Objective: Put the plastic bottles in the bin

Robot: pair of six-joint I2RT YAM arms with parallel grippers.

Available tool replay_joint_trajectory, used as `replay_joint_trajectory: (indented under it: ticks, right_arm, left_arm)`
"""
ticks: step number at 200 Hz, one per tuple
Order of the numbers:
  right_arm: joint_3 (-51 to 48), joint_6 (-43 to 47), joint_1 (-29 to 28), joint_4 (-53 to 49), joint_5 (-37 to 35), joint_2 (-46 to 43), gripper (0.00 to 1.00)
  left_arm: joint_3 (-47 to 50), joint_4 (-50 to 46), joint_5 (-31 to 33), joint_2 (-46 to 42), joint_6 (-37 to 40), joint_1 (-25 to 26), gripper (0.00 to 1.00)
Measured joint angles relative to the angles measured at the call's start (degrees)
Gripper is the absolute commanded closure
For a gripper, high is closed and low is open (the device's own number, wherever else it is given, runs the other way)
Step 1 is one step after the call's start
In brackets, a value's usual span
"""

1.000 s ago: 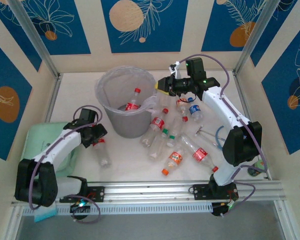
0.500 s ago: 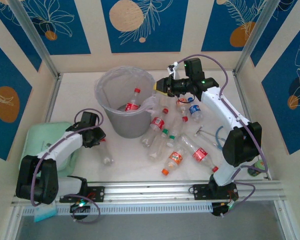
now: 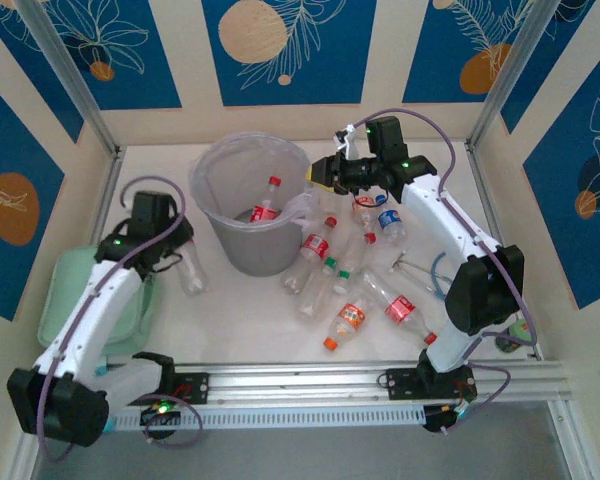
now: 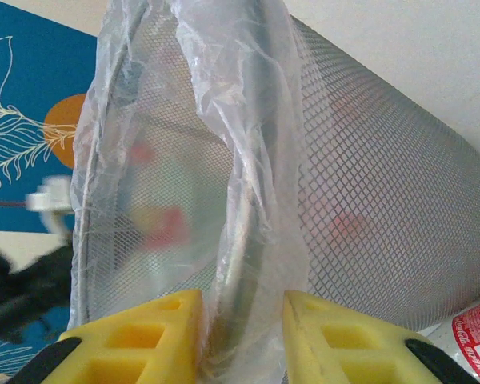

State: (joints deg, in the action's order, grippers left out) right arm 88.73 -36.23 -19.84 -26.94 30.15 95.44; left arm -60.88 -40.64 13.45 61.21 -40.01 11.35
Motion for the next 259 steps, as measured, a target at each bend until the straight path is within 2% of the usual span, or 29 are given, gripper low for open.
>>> replay_joint_trajectory:
  ticks: [31, 58, 87, 137, 176, 221, 259]
  right_arm:
    - [0.0, 0.0, -0.1, -0.2, -0.5, -0.4, 0.69]
    - [-0.2, -0.2, -0.2, -0.2, -0.9, -0.4, 0.69]
    - [-0.2, -0.5, -0.7, 0.0, -1.3, -0.4, 0.70]
    - [-0.2, -1.3, -1.4, 0.3, -1.8, -0.4, 0.74]
    - [-0.2, -1.7, -1.6, 0.4, -2.1, -0.4, 0.74]
    - [-0.2, -2.4, -1.7, 1.0, -2.8, -0.4, 0.74]
    - [-0.2, -2.6, -1.9, 1.1, -3.0, -0.4, 0.74]
  left_arm:
    - [-15.3, -3.1, 3.6, -0.5, 6.7, 0.0, 0.81]
    - [-23.3, -0.6, 2.2, -0.3, 11.9, 0.0, 1.00]
    - [-26.5, 6.5, -3.0, 1.0, 15.1, 1.7, 1.00]
    - [-30.6, 18.5, -9.6, 10.9, 19.8, 11.3, 1.00]
    - [-30.1, 24.9, -13.2, 17.4, 19.8, 15.7, 1.00]
    - [-21.0, 32.3, -13.0, 18.8, 19.2, 21.6, 1.00]
    - [-9.8, 35.4, -11.5, 18.7, 17.4, 22.6, 1.00]
